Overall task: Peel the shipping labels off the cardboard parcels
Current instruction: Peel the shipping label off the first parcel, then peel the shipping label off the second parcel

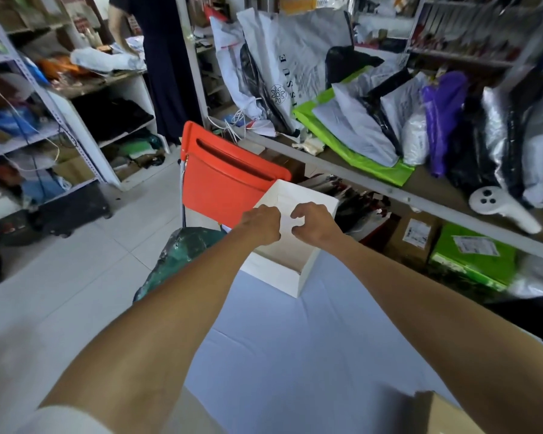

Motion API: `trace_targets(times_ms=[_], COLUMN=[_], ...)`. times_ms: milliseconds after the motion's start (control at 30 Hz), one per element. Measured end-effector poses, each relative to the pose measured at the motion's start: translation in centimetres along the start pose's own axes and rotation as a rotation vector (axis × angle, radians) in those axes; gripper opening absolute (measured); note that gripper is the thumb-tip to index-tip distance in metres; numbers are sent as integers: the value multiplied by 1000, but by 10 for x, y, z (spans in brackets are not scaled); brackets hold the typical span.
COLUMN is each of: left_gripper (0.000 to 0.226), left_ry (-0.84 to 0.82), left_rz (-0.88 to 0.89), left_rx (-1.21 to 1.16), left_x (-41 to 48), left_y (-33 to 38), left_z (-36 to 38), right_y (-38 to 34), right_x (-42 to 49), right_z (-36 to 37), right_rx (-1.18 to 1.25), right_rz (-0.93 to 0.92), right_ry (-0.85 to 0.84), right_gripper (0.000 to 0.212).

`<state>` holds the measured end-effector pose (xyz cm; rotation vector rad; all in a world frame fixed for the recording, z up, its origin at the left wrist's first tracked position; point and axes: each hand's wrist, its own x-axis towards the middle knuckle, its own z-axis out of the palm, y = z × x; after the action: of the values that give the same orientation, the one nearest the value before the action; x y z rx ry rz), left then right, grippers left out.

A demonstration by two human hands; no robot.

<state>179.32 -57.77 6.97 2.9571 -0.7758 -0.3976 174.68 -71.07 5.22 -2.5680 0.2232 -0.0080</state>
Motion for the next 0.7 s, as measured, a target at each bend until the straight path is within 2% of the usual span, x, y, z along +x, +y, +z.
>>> trace_targets(times_ms=[233,400,533,700], left_gripper=[25,28,29,24], left_ry=[20,-54,-157,-189], left_rz=[71,140,230,380], left_rx=[-29,-27,-66,-75], left_x=[-9,-18,-23,-43], left_y=[10,38,77,154], left_z=[-4,18,36,50], right_y=[1,17,44,90], right_x=[-26,-68,-114,-181], right_z=[-10,-12,-27,-59], right_rx=[-120,-225,-296,-305], right_rz=[25,57,138,317], right_ry=[-81,-168,-156,-92], right_gripper=[36,45,43,44])
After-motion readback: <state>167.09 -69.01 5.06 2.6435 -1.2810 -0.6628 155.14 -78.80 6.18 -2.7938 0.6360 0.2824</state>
